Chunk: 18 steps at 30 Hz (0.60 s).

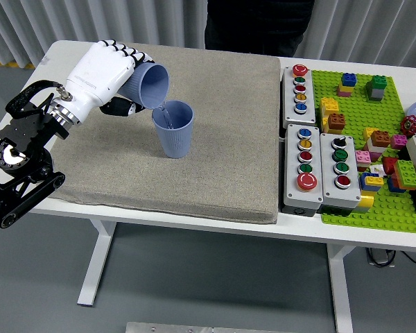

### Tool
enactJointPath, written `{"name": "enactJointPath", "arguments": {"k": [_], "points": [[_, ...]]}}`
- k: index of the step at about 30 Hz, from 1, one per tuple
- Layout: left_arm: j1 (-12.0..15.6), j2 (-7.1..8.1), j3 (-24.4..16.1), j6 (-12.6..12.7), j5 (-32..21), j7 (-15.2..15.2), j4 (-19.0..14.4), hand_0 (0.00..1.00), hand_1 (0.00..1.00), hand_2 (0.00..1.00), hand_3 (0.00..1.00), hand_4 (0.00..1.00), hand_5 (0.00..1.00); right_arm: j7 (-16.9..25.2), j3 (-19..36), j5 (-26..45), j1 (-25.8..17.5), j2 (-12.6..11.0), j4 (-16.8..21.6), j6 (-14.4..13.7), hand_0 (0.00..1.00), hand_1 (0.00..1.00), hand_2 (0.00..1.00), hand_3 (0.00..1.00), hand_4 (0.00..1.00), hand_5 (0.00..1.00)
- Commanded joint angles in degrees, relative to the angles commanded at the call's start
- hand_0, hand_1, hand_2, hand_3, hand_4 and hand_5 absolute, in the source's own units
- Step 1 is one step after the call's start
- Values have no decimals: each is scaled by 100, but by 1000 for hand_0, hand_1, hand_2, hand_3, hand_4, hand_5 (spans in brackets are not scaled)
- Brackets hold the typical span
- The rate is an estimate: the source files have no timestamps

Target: Pick cup pour cup place

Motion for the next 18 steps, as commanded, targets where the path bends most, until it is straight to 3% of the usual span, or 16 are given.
{"name": "enactJointPath", "arguments": {"k": [10, 18], "points": [[-18, 29, 70, -37, 53, 34, -73, 566, 531, 555, 582, 830, 141, -4, 16, -30, -23, 4, 0, 0, 723, 689, 736, 700, 324, 299], [-94, 86, 205, 148, 186, 152, -52, 564, 530, 555, 580, 825, 140, 2, 2, -8, -13, -1, 0, 0, 723, 689, 736, 702, 324, 301]]}}
